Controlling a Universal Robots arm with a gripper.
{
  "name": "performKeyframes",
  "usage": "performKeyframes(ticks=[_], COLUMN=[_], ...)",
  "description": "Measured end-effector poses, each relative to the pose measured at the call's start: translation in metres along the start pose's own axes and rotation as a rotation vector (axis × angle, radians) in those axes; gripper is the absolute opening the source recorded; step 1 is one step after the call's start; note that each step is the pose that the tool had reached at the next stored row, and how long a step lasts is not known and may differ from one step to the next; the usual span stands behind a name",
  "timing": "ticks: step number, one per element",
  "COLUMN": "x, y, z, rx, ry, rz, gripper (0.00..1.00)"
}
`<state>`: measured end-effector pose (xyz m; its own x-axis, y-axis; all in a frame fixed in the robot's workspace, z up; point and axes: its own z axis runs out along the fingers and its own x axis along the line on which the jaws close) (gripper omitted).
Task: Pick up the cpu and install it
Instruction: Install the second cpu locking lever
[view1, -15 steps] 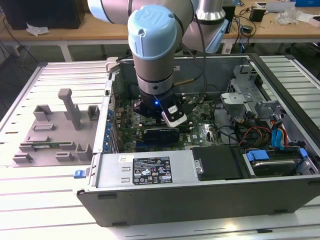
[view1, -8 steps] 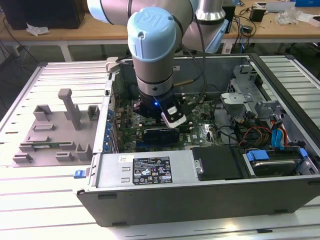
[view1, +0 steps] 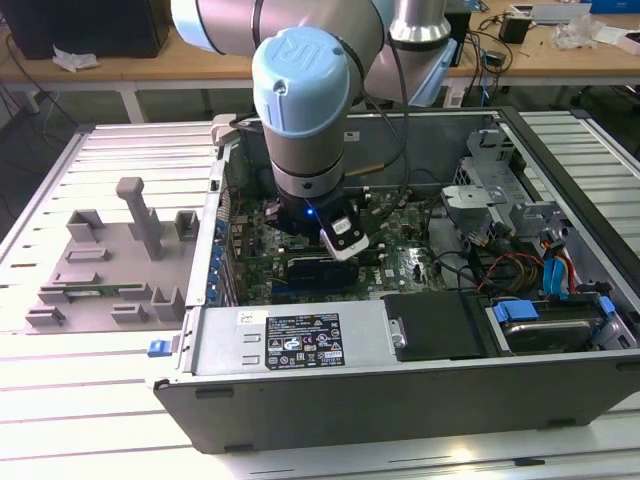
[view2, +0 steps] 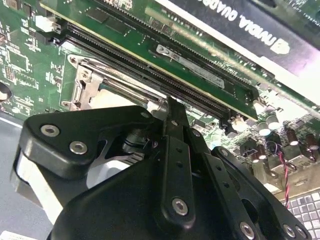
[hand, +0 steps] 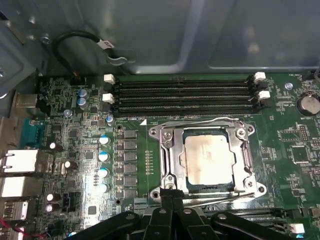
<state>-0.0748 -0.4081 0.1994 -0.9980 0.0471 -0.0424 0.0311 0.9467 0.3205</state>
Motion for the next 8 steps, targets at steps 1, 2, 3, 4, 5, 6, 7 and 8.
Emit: performKeyframes(ticks=[1,2,3,4,5,6,7,8], x=[-0.0003,0.004,0.0073,0.0077,0.0078,0.0078,0.0078,0.0078], y=[-0.006,-0.0067,-0.0071,-0.0061,-0.0053,-0.0046,-0.0038,-0.003], z=[-0.002,-0.0007,0.0014,0.002,0.0023,0.0026,0.0028,0.003], rx=[0.0012,-0.0125,-0.0257,-0.0268,-0.0268,-0.0269,-0.0268,-0.0268], ry=[0.0,0.0003,0.0006,0.0004,0.0004,0.0003,0.0003,0.0002], rz=[0.0,0.001,0.001,0.002,0.002,0.003,0.003,0.003], gripper=[0.11,0.11,0.11,0.11,0.11,0.11,0.11,0.11])
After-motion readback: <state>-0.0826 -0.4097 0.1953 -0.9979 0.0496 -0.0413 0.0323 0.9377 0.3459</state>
